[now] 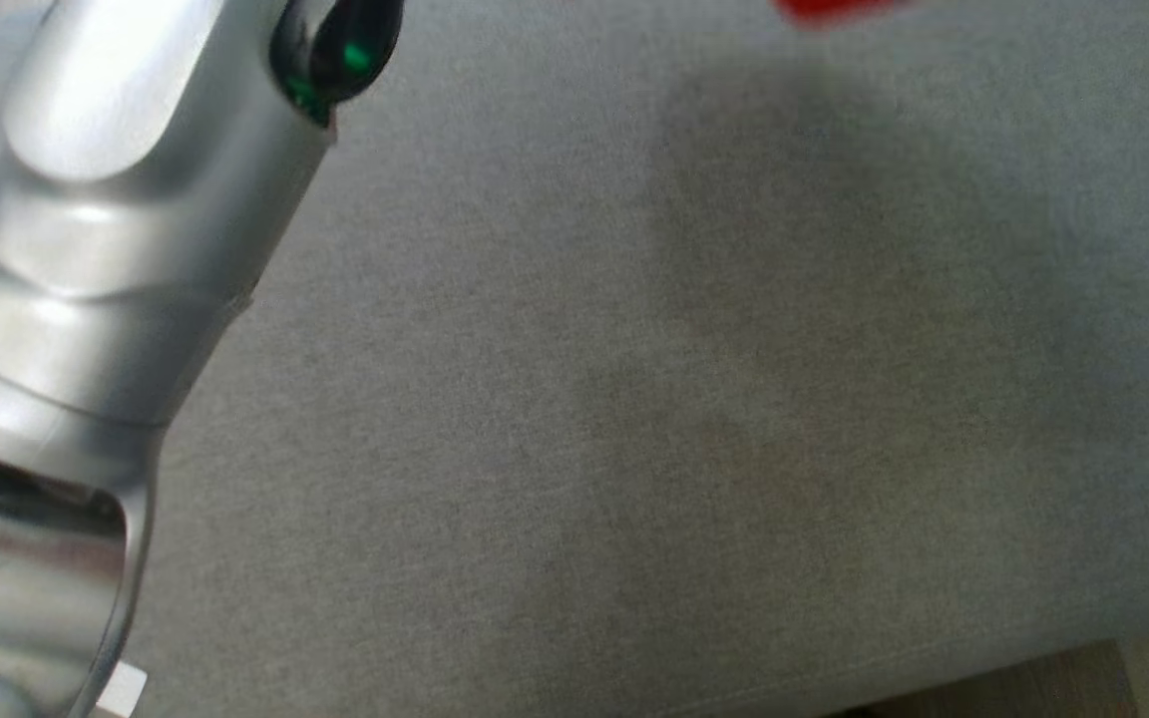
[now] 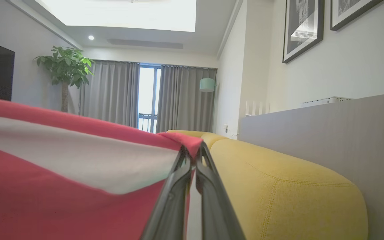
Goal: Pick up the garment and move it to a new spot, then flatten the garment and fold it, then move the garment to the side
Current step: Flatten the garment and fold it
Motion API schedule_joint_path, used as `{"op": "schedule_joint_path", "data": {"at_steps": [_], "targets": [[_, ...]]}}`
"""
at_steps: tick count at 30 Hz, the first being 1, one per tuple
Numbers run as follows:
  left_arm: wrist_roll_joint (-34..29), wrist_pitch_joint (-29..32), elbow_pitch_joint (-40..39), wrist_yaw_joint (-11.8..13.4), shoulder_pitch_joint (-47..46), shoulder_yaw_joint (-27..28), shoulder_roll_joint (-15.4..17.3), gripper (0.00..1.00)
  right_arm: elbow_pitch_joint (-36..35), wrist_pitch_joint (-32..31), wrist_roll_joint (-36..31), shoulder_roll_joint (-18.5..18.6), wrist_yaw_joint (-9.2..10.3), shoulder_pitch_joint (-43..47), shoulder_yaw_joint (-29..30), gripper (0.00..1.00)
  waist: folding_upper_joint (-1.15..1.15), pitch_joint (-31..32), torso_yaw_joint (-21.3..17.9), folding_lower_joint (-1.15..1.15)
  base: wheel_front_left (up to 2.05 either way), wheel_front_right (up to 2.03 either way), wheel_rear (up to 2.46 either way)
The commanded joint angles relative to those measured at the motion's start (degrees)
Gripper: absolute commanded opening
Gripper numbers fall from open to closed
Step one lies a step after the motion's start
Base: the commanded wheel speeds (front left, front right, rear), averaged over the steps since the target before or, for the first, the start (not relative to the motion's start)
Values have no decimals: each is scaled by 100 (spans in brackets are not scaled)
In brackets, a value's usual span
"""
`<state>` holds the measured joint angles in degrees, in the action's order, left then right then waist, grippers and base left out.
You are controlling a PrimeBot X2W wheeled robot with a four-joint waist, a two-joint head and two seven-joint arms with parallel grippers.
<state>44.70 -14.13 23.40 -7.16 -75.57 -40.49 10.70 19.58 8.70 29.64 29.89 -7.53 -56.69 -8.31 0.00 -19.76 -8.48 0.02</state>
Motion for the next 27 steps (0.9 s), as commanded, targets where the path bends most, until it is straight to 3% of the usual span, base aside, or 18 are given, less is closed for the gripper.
{"op": "schedule_joint_path", "data": {"at_steps": [1, 4, 9, 21, 27], "targets": [[-61, -54, -85, -32, -224, 207, 74, 0, -51, 127, -4, 184, 4, -110, -14, 0, 0, -186, -64, -2, 0, 0, 0], [-137, -81, -231, -32, -28, 370, 2, 0, 83, 310, 93, 226, 4, -120, -108, 0, 0, -287, -86, -2, 0, 0, 0], [-159, -84, -526, -32, 1114, 446, -7, 0, 144, 468, 320, 216, 4, 582, -190, 0, 0, -318, -53, -2, 0, 0, 0], [-407, -86, -1336, -33, 4725, 150, 235, 0, -364, 499, 652, 14, 4, 3958, 165, 0, 0, 329, 81, -2, 0, 0, 0], [-439, -86, -1501, -33, 5861, -140, 400, 0, -1098, 120, 749, -54, 4, 5526, 625, 0, 0, 648, 119, -2, 0, 0, 0]]}}
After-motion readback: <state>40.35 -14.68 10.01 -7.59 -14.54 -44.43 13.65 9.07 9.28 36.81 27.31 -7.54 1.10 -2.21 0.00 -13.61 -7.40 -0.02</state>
